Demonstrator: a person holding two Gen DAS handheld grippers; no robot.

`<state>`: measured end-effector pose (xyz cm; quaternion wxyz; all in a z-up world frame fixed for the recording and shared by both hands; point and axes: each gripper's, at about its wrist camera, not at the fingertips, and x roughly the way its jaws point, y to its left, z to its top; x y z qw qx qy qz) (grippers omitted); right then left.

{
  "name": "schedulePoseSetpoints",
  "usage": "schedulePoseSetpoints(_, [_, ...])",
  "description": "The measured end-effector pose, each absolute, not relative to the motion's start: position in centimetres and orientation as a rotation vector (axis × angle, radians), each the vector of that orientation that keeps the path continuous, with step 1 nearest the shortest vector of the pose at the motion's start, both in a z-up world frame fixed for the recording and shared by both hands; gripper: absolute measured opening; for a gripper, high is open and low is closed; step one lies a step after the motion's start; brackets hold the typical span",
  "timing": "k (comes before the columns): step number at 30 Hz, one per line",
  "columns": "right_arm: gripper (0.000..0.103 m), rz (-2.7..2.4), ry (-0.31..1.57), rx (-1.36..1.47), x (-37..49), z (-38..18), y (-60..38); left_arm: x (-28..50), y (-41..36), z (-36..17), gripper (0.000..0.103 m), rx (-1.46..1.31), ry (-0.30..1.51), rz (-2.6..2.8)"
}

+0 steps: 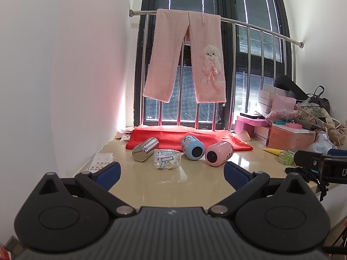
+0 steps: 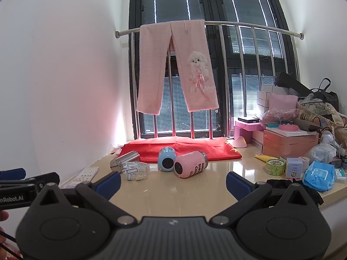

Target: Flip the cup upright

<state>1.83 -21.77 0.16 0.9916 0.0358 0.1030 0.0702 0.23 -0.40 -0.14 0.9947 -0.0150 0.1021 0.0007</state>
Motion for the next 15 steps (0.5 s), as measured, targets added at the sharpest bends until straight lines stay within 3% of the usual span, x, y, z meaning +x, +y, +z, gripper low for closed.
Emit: schedulePoseSetpoints(15, [0.103, 0.141, 0.207, 0.072, 1.88, 0.00, -21.87, -0.06, -0.11, 0.20, 0.103, -0.032, 0.199, -0.005])
